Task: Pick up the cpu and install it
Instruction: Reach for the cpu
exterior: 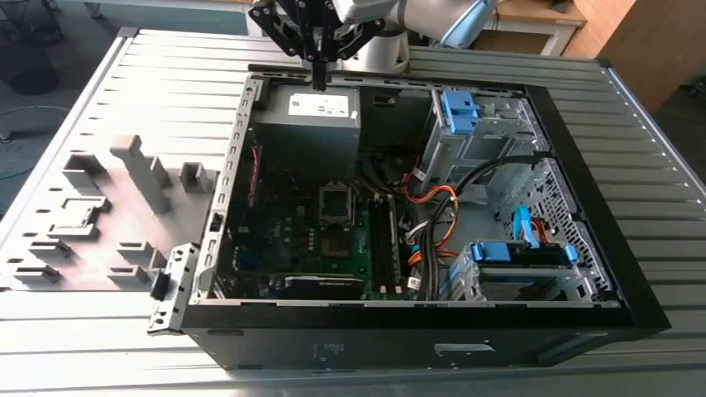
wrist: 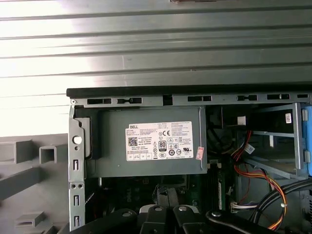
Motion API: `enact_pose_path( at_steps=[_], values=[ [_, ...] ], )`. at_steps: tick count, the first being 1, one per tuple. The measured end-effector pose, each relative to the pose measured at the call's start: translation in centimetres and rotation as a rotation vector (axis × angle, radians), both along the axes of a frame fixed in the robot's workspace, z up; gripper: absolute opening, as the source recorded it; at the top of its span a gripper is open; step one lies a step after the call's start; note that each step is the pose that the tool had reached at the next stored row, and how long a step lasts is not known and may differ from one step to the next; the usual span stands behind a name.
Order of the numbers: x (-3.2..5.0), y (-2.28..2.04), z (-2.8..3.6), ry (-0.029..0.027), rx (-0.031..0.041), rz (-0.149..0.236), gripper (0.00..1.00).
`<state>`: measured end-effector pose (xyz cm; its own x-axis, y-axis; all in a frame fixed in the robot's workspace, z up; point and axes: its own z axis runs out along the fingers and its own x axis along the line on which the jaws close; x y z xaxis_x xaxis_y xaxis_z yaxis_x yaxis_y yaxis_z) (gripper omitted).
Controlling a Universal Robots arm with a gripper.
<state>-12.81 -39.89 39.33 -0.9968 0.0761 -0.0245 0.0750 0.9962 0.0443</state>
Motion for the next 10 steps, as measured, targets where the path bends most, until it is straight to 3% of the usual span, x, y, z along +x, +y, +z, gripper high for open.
enact_pose_path(
  at_steps=[10],
  values=[
    [-1.82,0.06,-0.02,0.0001,0.0000,0.000,0.11]
  ],
)
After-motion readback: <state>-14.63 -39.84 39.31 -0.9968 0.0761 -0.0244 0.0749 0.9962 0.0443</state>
